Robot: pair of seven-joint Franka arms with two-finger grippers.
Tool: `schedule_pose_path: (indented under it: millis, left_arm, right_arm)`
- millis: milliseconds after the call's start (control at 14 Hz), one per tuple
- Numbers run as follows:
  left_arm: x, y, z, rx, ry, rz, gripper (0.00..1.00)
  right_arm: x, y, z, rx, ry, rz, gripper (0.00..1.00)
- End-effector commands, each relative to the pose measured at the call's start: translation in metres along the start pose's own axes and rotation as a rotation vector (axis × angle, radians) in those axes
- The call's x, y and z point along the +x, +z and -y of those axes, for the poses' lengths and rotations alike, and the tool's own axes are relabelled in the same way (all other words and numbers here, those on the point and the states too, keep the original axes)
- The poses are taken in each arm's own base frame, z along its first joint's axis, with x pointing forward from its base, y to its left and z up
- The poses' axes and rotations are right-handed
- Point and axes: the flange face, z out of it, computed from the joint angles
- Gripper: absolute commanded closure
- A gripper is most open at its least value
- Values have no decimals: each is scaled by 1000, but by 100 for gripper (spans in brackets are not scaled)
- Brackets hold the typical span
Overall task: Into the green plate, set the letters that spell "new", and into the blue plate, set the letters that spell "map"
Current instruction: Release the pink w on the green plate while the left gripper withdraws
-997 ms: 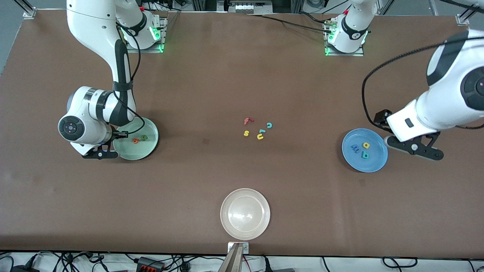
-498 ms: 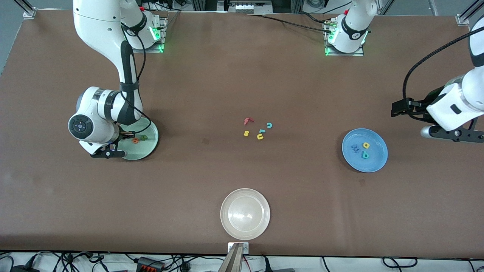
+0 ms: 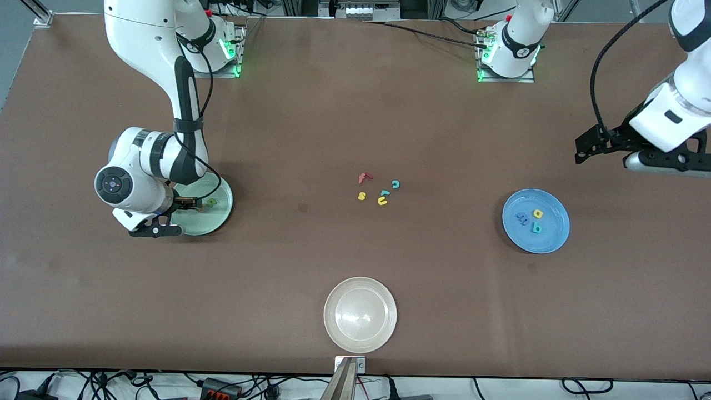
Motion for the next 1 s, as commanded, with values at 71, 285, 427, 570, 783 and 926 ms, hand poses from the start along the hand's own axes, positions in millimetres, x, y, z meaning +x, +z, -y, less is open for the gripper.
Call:
schedule_pose_path:
  millis: [71,285,427,570,783,926]
  left_arm:
    - [-8,4,7,28,47,18,0]
    - [-6,9,3,28,76,26,0]
    - [-7,7,2,29,79,26,0]
    - [-5,0,0,28,82,13,0]
    - [-7,-2,0,29,85,26,0]
    - [-6,-2,-5,29,91,25,0]
  right_arm:
    - [-1,-10,-9,25,20,-10,0]
    - [7,-23,1,37,12,-45,0]
    - [11,-43,2,109,77,-77,0]
    - [17,-71,13,194,100,-107,0]
    - [23,-139,2,185,140,-100,0]
    - [22,-205,-25,162,133,-102,0]
